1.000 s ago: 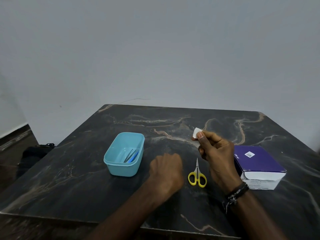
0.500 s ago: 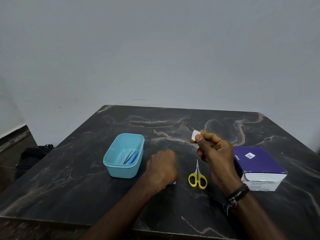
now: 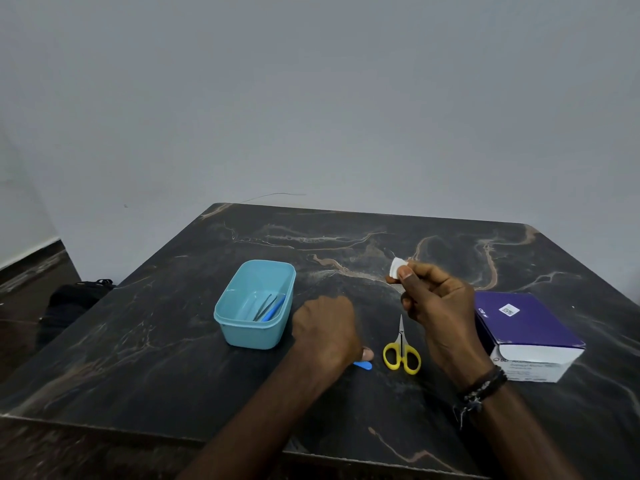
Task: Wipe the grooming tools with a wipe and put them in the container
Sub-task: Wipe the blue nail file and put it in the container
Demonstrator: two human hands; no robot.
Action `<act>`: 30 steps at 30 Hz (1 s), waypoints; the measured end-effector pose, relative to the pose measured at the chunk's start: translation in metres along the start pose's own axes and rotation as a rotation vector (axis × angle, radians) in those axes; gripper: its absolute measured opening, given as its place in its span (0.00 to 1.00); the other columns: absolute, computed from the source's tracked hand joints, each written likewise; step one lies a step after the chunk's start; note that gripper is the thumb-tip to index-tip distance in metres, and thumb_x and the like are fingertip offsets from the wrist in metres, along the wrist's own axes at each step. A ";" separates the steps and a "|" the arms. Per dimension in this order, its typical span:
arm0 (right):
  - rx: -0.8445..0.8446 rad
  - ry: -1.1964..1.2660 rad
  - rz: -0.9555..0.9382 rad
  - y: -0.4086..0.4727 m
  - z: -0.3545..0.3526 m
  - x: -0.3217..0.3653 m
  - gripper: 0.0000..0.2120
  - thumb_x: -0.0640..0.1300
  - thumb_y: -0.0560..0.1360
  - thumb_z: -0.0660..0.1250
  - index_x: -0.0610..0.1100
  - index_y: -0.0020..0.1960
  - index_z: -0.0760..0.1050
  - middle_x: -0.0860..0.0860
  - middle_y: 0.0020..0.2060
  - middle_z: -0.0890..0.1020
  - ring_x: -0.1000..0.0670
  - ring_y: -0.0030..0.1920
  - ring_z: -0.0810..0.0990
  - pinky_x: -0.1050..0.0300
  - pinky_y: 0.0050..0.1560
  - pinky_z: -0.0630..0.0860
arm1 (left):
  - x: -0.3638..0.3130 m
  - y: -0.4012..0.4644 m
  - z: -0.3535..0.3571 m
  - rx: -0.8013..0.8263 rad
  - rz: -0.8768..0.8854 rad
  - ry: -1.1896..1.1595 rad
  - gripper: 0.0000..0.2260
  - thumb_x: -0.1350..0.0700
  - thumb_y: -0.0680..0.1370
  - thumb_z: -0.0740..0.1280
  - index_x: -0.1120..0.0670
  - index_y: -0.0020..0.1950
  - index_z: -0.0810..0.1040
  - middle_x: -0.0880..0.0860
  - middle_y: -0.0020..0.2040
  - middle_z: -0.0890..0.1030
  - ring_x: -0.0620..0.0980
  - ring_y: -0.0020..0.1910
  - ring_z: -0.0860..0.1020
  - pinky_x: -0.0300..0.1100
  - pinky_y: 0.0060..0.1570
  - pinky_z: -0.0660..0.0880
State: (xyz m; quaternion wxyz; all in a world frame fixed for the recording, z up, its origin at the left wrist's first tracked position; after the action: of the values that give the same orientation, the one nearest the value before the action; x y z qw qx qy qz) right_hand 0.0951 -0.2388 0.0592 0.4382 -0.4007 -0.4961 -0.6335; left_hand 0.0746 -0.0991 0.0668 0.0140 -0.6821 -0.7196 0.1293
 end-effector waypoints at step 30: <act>-0.012 0.005 0.014 -0.001 0.000 0.003 0.04 0.38 0.75 0.68 0.44 0.45 0.81 0.49 0.35 0.85 0.53 0.28 0.73 0.58 0.32 0.71 | 0.009 0.008 0.001 -0.142 0.111 -0.428 0.14 0.52 0.72 0.75 0.54 0.53 0.77 0.52 0.48 0.82 0.49 0.46 0.81 0.45 0.47 0.78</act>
State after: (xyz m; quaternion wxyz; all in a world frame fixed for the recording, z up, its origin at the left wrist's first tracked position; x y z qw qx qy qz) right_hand 0.0934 -0.2394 0.0614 0.4414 -0.4054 -0.4882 -0.6344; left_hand 0.0821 -0.0904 0.0626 -0.1941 -0.6768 -0.6750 0.2208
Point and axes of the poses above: each hand's wrist, its own y-axis towards the middle knuckle, its own z-axis out of the palm, x = y × z, the point moved 2 cm from there along y, towards the middle knuckle
